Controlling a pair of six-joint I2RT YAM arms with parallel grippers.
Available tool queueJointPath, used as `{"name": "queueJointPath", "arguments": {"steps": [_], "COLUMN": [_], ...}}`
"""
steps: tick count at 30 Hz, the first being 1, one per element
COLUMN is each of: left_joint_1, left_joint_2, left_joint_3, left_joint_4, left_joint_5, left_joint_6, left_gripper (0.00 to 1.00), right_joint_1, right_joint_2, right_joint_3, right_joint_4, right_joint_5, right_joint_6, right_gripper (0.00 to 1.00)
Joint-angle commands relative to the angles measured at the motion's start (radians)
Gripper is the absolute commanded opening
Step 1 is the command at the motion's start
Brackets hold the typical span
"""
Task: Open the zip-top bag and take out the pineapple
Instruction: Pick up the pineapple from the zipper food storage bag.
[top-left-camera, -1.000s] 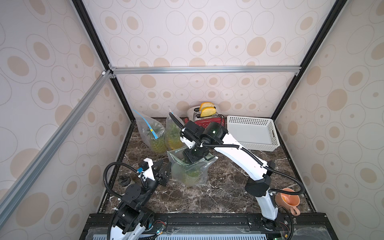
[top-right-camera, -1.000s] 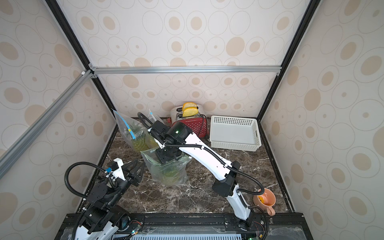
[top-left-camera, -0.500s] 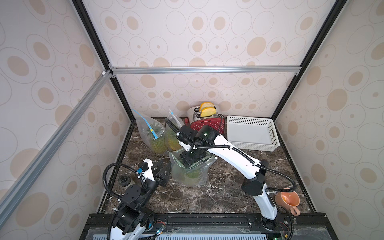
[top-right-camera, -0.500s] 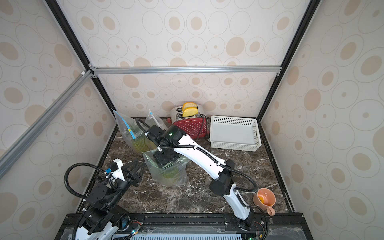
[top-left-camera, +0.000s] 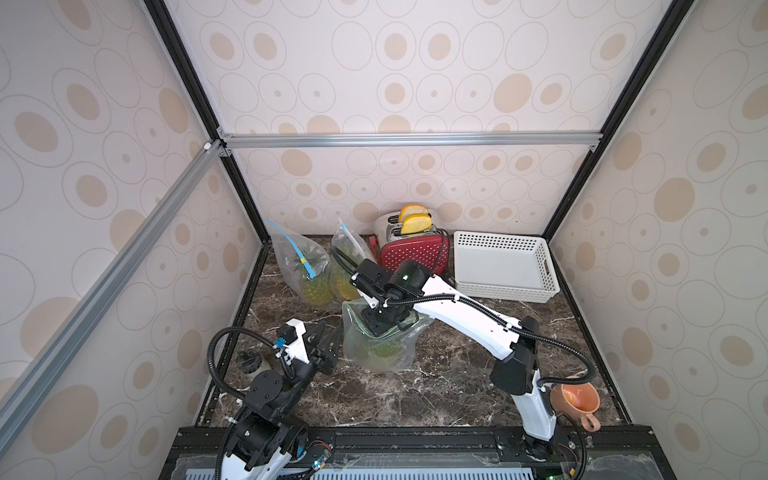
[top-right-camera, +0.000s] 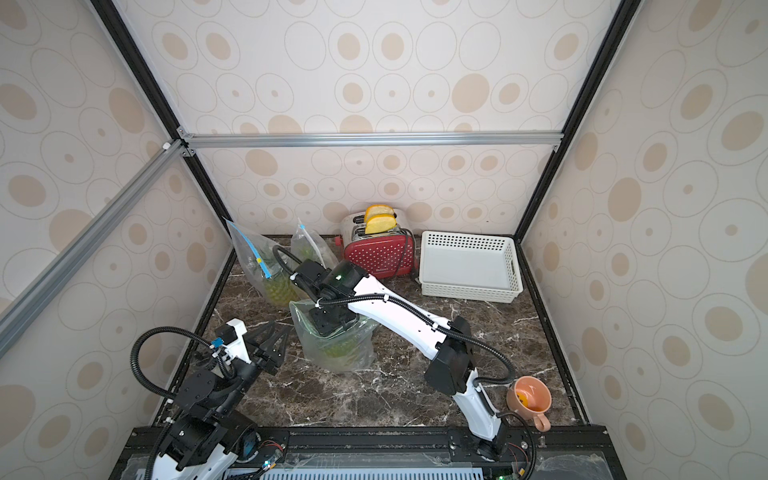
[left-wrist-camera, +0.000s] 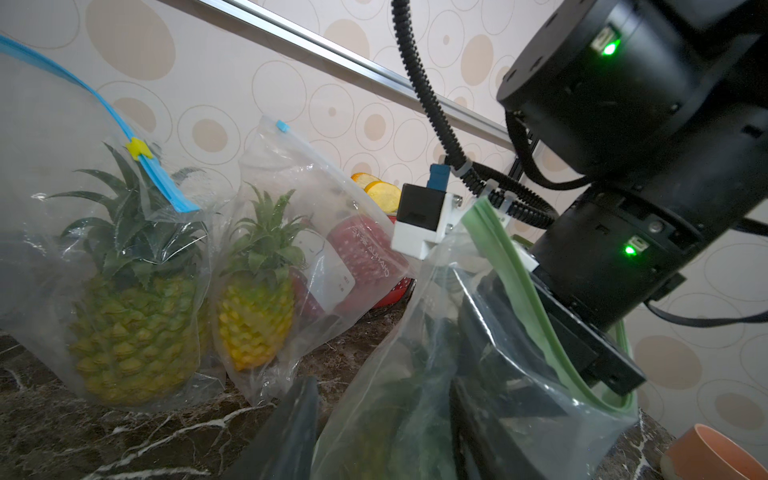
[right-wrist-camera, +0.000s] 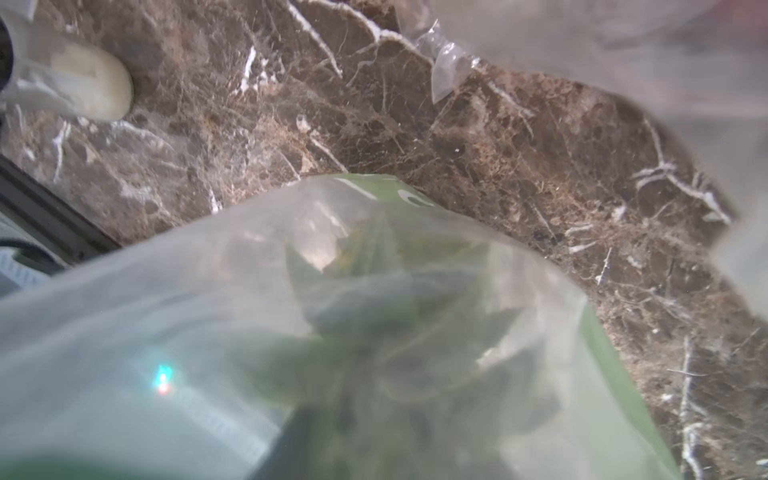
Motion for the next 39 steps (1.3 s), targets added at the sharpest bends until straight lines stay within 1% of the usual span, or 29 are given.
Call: {"name": "queueJointPath", "arguments": {"steps": [1,3,8,11,14,18,21,24,25,26,27,28,32,34,35,39], "left_joint_1": [0.004,0.005,0.004,0.004,0.004,0.003,0.002,0.002,0.002,0.002,0.002,0.000,-0.013,-0.031,-0.042,-0.079], "left_joint_2": [0.002,0.005,0.044,0.099,0.192,0.352,0.413,0.461,0.485,0.510,0.539,0.568,0.670,0.712,0.734,0.778], "left_joint_3": [-0.001,-0.003,0.000,0.004,0.021,0.040,0.046,0.058,0.065,0.069,0.071,0.070,0.059,0.069,0.079,0.103], "left_joint_4": [-0.007,-0.010,-0.002,0.013,0.023,0.051,0.060,0.054,0.055,0.061,0.076,0.096,0.213,0.259,0.272,0.292], "left_joint_5": [-0.009,-0.009,0.025,0.056,0.096,0.146,0.152,0.154,0.161,0.165,0.177,0.184,0.207,0.214,0.218,0.231], "left_joint_6": [-0.020,-0.028,-0.065,-0.119,-0.194,-0.283,-0.301,-0.330,-0.344,-0.357,-0.368,-0.381,-0.428,-0.437,-0.436,-0.465], "left_gripper": [0.54,0.57,0.64,0.68,0.69,0.68,0.73,0.74,0.71,0.63,0.51,0.42,0.18,0.07,0.00,0.00], "right_joint_1": [0.004,0.004,-0.005,-0.024,-0.052,-0.076,-0.084,-0.098,-0.103,-0.105,-0.107,-0.109,-0.112,-0.115,-0.115,-0.115], "right_joint_2": [0.062,0.049,-0.019,-0.071,-0.132,-0.190,-0.213,-0.230,-0.232,-0.231,-0.231,-0.229,-0.230,-0.237,-0.241,-0.263], "right_joint_3": [-0.067,-0.066,-0.036,-0.003,0.007,0.002,0.001,0.000,-0.002,-0.005,-0.012,-0.021,-0.066,-0.096,-0.111,-0.188], "right_joint_4": [0.002,0.005,-0.035,-0.088,-0.120,-0.149,-0.169,-0.167,-0.167,-0.163,-0.159,-0.153,-0.123,-0.101,-0.090,-0.044], "right_joint_5": [0.025,0.035,0.090,0.097,0.081,0.071,0.087,0.075,0.063,0.058,0.054,0.050,0.043,0.036,0.036,0.041], "right_joint_6": [0.003,-0.008,-0.055,-0.099,-0.140,-0.187,-0.215,-0.239,-0.248,-0.256,-0.263,-0.270,-0.278,-0.280,-0.279,-0.276], "right_gripper": [0.16,0.00,0.00,0.00,0.00,0.00,0.00,0.00,0.00,0.00,0.00,0.00,0.00,0.00,0.00,0.00]}}
